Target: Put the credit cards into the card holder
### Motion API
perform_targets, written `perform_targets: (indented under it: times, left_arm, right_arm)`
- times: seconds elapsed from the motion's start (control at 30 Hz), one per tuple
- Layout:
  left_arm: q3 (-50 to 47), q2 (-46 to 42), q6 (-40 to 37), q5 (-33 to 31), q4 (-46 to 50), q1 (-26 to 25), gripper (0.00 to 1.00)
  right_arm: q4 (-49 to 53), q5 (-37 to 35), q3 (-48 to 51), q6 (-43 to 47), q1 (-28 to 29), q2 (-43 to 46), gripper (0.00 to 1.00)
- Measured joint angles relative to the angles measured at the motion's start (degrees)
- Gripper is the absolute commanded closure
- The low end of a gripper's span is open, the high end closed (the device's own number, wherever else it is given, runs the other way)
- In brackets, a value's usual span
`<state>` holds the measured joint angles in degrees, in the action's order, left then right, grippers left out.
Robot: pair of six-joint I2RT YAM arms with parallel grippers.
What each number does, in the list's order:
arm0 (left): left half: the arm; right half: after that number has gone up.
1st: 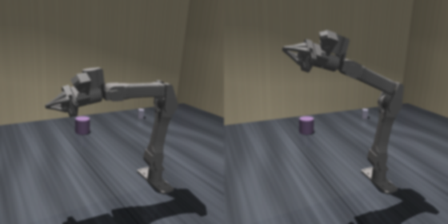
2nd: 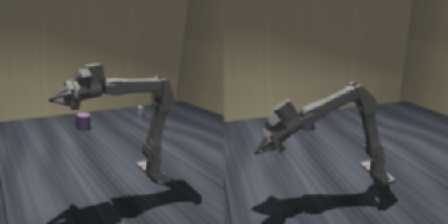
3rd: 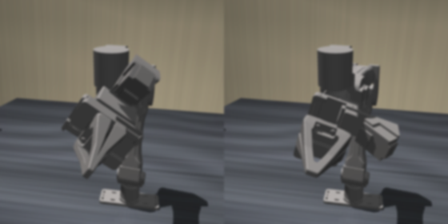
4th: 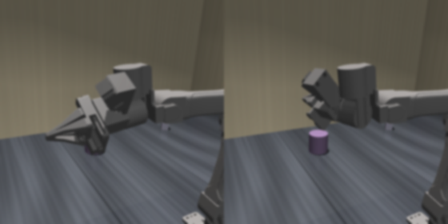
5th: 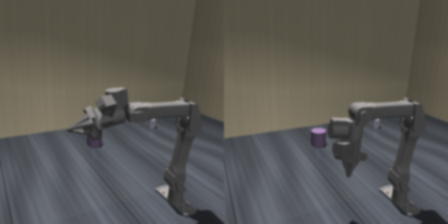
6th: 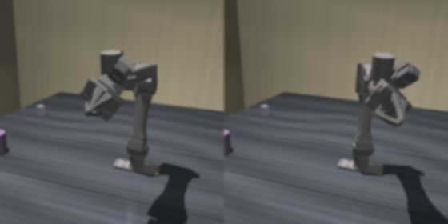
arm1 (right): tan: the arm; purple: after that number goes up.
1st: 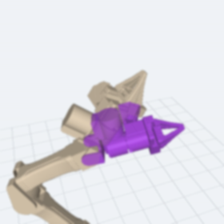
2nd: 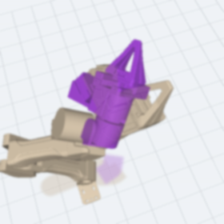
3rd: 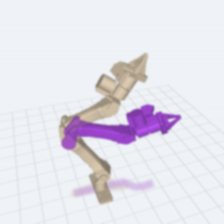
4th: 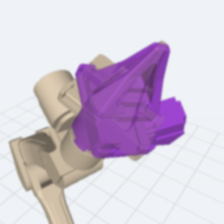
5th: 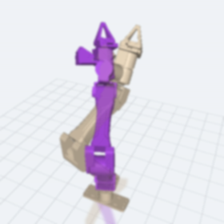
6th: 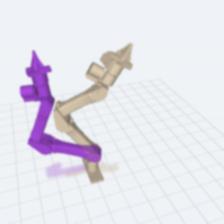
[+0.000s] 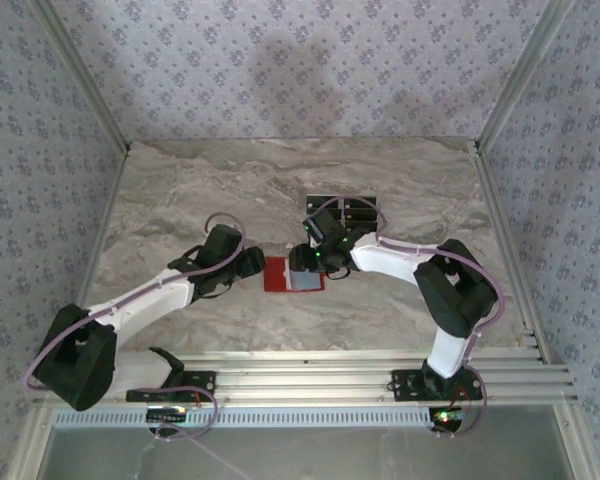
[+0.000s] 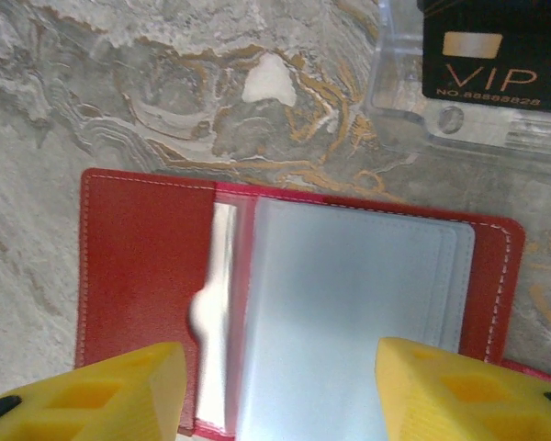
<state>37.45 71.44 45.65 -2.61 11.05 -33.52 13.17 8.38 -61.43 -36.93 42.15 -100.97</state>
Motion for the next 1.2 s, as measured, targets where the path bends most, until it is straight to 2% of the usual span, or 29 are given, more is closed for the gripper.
perform_targets:
  times: [0.2,0.47,0.93,1.2]
  left_arm:
    - [-1.3,-0.5,0.0,-0.6,1.4,-1.4,0.28]
    - [-1.3,-0.4,-0.2,-2.8,1.8,-5.8,0.21]
    - [-1.3,2.5,-1.3,-5.3,-0.2,-14.2,0.21]
    - [-0.7,8.1,-2.8,-7.3,-2.3,-17.3,0.21]
  right_arm:
    - [0.0,0.5,0.0,1.0,-0.5,-2.0,0.42]
    - [-0.3,2.1,0.0,1.2,0.4,-2.4,0.42]
    - [-6.1,4.6,1.3,-3.5,1.0,-3.5,0.43]
    - [-8.3,5.6,1.9,-5.5,0.9,-3.6,0.43]
